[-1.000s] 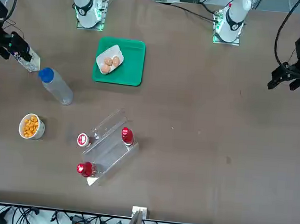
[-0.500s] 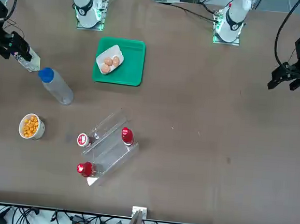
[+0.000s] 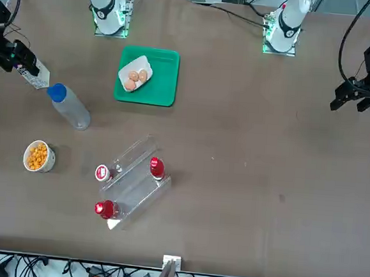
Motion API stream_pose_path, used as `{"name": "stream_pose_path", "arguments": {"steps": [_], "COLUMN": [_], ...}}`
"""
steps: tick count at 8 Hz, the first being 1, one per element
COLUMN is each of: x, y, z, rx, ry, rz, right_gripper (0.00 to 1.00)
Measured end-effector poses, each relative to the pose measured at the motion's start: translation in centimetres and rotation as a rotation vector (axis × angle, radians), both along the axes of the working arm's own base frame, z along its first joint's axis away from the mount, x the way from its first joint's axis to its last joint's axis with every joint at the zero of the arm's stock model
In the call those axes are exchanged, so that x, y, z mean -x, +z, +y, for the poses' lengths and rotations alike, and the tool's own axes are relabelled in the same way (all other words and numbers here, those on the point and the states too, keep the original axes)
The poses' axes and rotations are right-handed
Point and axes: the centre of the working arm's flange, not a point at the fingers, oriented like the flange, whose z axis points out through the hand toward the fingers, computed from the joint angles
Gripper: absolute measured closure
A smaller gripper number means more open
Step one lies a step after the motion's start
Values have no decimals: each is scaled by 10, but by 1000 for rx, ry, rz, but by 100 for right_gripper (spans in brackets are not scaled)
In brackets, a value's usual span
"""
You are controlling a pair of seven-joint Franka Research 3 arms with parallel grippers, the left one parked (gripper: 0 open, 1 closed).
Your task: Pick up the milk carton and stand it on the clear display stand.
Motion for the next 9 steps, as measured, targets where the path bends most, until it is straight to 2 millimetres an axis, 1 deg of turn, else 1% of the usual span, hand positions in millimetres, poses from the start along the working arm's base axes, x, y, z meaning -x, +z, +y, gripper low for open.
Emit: {"name": "stream_pose_path", "arguments": {"steps": [3, 5, 6, 9], "x": [4, 6, 7, 8], "y": [-8, -13, -16, -18], "z": [-9, -29, -37, -51], "rx": [9, 17, 19, 21], "ry": [-181, -327, -364, -457], "rz": [39, 56, 64, 65], "right_gripper": [1, 1, 1, 0]}}
